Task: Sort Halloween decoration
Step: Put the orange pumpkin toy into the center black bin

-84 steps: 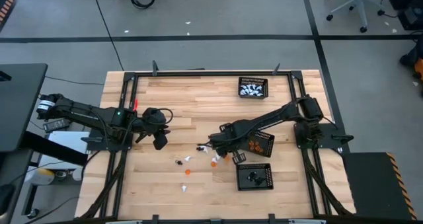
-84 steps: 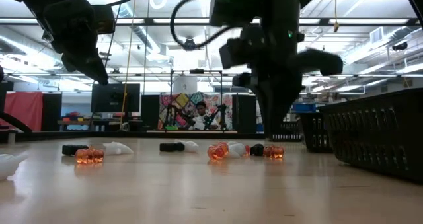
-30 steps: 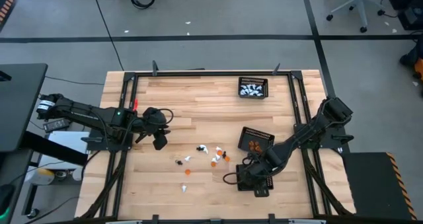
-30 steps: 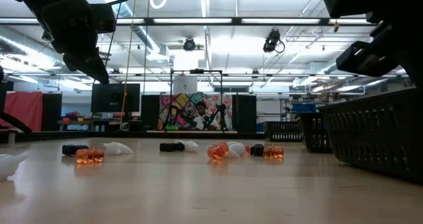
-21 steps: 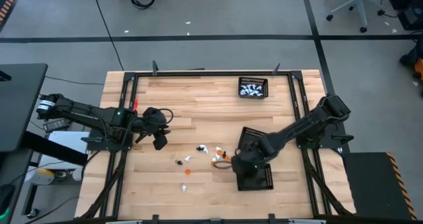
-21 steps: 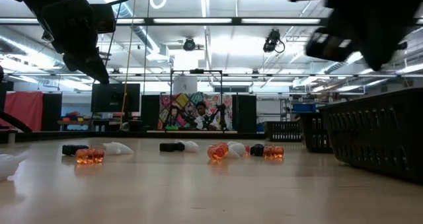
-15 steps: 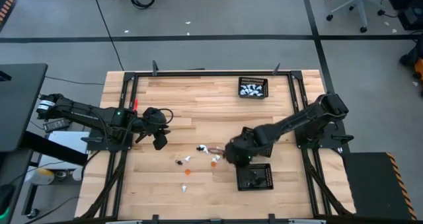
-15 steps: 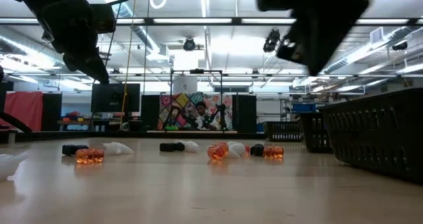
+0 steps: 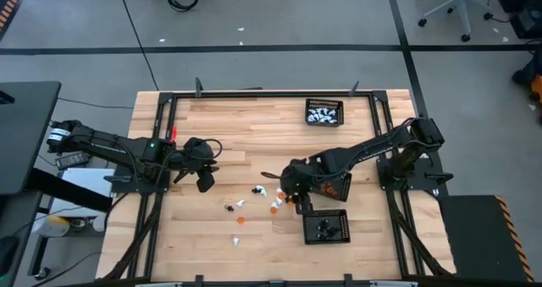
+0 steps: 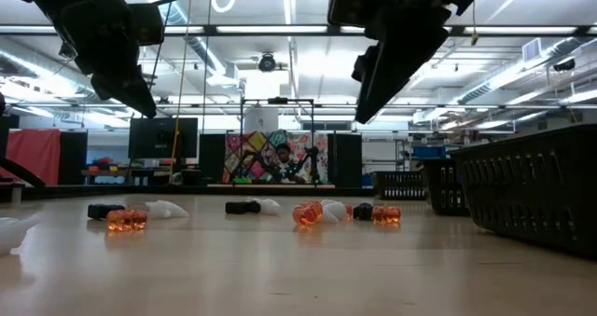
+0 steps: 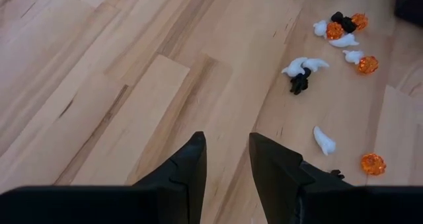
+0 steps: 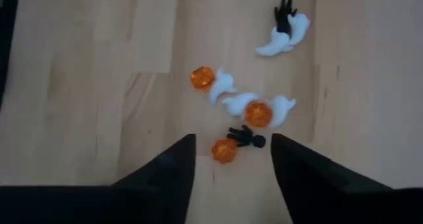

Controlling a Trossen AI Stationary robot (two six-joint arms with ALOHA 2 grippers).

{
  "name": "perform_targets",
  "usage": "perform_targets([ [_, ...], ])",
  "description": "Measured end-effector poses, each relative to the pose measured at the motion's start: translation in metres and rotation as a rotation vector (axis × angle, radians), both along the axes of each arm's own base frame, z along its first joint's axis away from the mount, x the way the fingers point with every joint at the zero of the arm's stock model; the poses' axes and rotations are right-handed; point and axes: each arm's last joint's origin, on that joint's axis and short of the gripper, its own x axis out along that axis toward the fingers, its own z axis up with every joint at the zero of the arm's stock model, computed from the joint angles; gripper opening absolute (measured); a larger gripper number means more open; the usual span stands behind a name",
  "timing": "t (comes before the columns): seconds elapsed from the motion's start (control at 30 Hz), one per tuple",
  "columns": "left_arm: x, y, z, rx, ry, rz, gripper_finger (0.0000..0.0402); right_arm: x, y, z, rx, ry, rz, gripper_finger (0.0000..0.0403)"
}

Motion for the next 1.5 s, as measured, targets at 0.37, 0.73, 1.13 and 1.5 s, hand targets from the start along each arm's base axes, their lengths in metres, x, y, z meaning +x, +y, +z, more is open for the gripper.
perform_targets([
  [0.37, 0.0, 0.0, 0.0, 0.023, 0.003, -0.01, 0.0123, 0.002, 0.01, -0.004, 0.046, 0.03, -0.13, 0.0206],
  [0.73, -0.001, 0.0, 0.0, 0.05, 0.019, -0.04, 0.0123, 0.031, 0.028, -0.015, -0.09, 0.203, -0.132, 0.0204],
  [1.13, -0.009, 0.002, -0.007, 0.02, 0.117, 0.011, 0.0123, 0.023, 0.03, -0.042, -0.059, 0.215, -0.133, 0.0204],
  [1.5, -0.01, 0.001, -0.007, -0.011, 0.12, 0.015, 0.0123, 0.017, 0.028, -0.063, -0.028, 0.192, -0.198, 0.0203],
])
